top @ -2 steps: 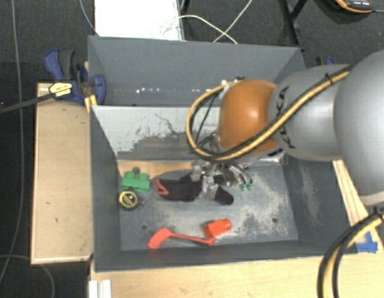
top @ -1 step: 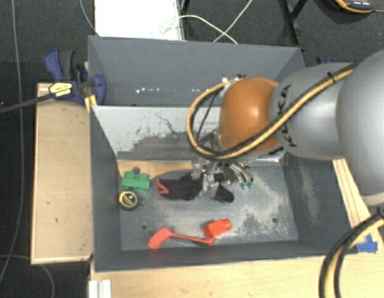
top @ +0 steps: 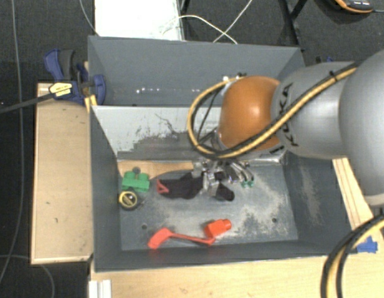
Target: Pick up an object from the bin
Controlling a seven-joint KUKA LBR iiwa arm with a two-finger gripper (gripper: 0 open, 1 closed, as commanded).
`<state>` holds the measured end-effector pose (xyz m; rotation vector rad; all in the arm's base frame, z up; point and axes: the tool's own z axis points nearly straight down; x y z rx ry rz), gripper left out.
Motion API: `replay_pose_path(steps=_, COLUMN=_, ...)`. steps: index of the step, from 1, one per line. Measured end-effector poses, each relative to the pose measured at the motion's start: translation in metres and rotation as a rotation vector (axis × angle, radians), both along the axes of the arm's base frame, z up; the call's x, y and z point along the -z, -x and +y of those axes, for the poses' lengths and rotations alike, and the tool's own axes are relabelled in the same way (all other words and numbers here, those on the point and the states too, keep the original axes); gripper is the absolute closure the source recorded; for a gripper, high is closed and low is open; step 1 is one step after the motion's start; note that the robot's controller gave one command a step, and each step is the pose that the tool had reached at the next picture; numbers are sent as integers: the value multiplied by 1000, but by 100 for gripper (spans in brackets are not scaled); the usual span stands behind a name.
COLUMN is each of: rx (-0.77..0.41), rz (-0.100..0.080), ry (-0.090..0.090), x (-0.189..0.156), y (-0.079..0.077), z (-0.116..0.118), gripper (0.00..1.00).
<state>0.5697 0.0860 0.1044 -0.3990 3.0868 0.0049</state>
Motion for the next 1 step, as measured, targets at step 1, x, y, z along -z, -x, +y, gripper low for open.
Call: replay_pose_path(steps=1, rx=0, rz=-5, ry=-1, x=-4, y=-1, z=0, gripper=100)
